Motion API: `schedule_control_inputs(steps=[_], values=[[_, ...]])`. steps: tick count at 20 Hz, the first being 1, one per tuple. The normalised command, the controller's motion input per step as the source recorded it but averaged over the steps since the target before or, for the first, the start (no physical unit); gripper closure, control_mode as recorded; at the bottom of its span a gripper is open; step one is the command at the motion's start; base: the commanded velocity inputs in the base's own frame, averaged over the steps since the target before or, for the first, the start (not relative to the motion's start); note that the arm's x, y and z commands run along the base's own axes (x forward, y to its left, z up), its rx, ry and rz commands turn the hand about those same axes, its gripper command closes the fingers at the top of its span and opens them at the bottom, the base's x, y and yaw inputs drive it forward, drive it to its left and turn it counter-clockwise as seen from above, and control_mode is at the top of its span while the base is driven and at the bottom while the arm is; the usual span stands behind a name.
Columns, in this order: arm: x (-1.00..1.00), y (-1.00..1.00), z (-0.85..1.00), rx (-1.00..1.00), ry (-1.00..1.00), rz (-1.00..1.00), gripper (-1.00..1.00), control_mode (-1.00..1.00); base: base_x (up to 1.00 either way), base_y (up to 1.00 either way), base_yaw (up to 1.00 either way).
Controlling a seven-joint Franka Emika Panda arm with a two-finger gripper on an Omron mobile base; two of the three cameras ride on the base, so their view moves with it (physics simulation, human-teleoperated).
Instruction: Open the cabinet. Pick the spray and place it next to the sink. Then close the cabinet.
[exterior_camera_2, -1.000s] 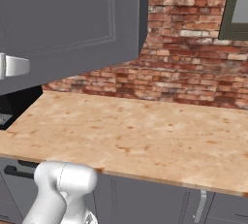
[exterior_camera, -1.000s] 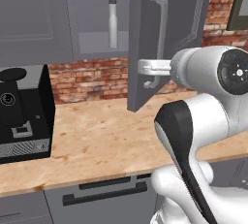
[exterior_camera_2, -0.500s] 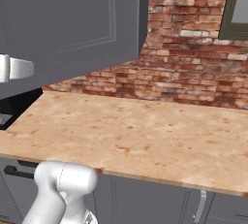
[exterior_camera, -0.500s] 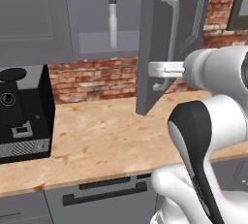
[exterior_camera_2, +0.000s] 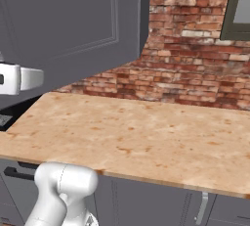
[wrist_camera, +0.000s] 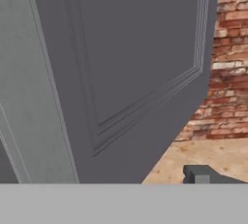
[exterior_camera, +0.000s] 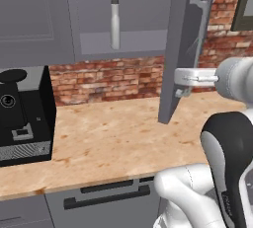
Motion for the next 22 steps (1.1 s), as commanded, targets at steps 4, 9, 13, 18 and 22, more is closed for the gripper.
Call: schedule_control_inputs(steps=[4,9,13,18,22], values=[[-0.78,0.62,0.27,-0.02,-0.01,0.06,-1.0,-1.0,0.0,0.0,0.0],[-0.75,0.68,0.33,-0.02,-0.01,0.08,-1.0,-1.0,0.0,0.0,0.0],[-0.66,0.86,0.31,-0.03,-0.03,0.17,-1.0,-1.0,0.0,0.0,0.0],[-0.81,0.64,0.3,0.0,-0.05,0.41,-1.0,-1.0,0.0,0.0,0.0],[-0.79,0.46,0.3,-0.05,-0.02,0.36,-1.0,-1.0,0.0,0.0,0.0]])
